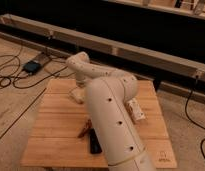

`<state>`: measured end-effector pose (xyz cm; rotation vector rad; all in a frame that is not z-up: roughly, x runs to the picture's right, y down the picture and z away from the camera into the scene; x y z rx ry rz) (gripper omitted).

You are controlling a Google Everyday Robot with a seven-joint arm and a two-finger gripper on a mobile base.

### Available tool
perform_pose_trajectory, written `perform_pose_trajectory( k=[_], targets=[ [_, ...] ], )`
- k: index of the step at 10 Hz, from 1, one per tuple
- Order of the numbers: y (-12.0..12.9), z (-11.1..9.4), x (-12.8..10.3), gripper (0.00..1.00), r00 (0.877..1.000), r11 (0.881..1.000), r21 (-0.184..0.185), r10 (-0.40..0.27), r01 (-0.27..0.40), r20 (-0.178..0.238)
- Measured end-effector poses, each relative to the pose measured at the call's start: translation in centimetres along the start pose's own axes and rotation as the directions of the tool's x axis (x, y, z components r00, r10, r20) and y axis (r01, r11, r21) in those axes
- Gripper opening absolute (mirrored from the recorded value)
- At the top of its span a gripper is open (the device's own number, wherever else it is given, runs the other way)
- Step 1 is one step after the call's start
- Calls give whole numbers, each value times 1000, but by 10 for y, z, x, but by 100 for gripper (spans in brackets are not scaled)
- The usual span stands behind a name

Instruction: Wipe the white sponge on the table

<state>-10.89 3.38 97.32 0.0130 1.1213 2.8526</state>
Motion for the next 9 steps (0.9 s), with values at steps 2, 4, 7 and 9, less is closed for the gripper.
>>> perform_pose_trajectory(
  k=[2,4,7,9],
  targets=[
    [-2,1,-1,80,1000,1000,9,0,0,1],
    [-4,3,-4,80,1000,1000,16,0,0,4],
    [-9,6,-4,71,1000,1000,21,-10,10,9],
    [-12,6,-1,54,1000,1000,22,-22,22,9]
  ],
)
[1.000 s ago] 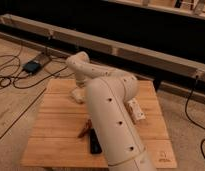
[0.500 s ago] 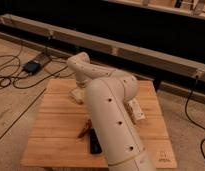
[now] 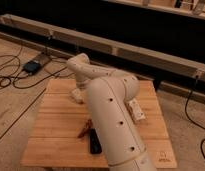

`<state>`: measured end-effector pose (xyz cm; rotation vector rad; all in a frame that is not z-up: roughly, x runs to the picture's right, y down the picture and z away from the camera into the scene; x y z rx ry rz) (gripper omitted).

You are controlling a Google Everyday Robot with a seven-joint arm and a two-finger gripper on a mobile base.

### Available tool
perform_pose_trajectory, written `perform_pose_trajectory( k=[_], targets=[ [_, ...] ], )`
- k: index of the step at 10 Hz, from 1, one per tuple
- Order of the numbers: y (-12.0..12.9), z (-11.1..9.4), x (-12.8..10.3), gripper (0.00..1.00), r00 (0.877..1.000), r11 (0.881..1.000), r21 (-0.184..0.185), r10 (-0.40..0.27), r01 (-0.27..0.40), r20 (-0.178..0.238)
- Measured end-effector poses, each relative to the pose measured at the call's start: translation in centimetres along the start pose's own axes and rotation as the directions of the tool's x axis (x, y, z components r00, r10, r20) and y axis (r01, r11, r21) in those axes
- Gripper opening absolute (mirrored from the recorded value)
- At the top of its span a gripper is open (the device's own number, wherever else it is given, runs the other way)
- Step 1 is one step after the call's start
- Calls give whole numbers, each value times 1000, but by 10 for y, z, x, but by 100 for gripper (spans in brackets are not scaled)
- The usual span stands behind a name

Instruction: Wipe the white sponge on the table

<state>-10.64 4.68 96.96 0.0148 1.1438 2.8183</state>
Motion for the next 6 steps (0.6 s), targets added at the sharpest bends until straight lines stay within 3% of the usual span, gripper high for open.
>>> perform_pose_trajectory(
  k=[4,6],
  targets=[
    [-7,0,6,11,1000,1000,15,-19,19,-12],
    [-10,1,7,0,1000,999,24,-26,27,-13]
  ],
)
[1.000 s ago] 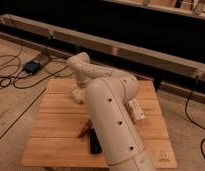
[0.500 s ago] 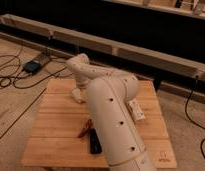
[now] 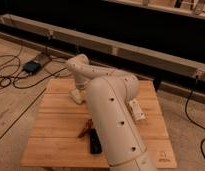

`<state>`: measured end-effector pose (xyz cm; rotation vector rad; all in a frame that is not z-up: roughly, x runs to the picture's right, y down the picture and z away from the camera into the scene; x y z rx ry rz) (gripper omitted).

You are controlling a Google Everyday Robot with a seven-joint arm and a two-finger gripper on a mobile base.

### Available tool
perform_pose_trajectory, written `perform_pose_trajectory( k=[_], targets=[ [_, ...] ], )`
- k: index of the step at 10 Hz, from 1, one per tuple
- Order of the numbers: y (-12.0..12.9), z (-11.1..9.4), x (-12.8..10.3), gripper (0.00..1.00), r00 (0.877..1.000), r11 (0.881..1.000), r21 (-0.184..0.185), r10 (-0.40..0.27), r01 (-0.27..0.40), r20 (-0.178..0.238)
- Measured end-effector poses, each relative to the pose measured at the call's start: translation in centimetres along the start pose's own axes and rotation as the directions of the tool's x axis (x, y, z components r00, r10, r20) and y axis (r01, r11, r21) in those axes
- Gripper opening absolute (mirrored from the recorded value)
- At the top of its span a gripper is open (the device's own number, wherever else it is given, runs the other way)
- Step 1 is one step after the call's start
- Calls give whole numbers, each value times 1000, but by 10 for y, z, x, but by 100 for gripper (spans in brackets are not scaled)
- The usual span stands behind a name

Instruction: Wipe the white sponge on the table

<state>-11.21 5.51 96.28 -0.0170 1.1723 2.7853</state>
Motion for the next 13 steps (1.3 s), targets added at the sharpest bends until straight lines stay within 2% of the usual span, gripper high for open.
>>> perform_pose_trajectory(
  k=[4,7,9,11,12,13],
  targets=[
    [-7,1,-1,0,998,999,12,-46,46,34],
    [-13,0,-6,0,987,993,18,-116,114,116],
    [-20,-5,3,0,966,981,8,-192,194,175],
    [-30,-6,22,0,938,961,-4,-269,277,219],
    [-40,-5,34,0,916,945,-11,-314,327,248],
    [-46,-3,39,0,903,936,-13,-336,353,267]
  ],
)
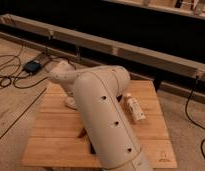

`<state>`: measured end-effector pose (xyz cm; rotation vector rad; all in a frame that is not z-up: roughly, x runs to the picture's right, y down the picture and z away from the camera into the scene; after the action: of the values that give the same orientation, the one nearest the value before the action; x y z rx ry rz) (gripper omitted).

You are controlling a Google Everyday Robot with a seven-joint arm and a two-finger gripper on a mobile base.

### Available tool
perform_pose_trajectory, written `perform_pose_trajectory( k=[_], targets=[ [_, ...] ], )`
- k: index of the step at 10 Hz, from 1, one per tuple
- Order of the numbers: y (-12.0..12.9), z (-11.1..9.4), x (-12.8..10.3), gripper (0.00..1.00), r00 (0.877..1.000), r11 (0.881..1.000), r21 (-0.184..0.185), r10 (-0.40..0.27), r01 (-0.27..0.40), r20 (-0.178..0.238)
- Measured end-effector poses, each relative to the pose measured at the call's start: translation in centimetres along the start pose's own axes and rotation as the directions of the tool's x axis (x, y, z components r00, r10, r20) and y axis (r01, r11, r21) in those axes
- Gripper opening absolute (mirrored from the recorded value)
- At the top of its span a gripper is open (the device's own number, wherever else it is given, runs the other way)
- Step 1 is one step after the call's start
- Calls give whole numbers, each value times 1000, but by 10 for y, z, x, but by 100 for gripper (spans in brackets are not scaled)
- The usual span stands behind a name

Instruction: Wipe the white sponge on the table

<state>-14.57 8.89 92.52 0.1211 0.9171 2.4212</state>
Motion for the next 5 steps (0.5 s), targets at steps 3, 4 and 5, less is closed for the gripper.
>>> perform_pose_trajectory(
  k=[3,4,5],
  targets=[
    [-23,-1,18,0,995,997,-17,-77,79,57],
    [-30,1,19,0,994,996,-16,-83,84,68],
    [-38,4,15,0,994,997,-12,-78,79,82]
  ],
)
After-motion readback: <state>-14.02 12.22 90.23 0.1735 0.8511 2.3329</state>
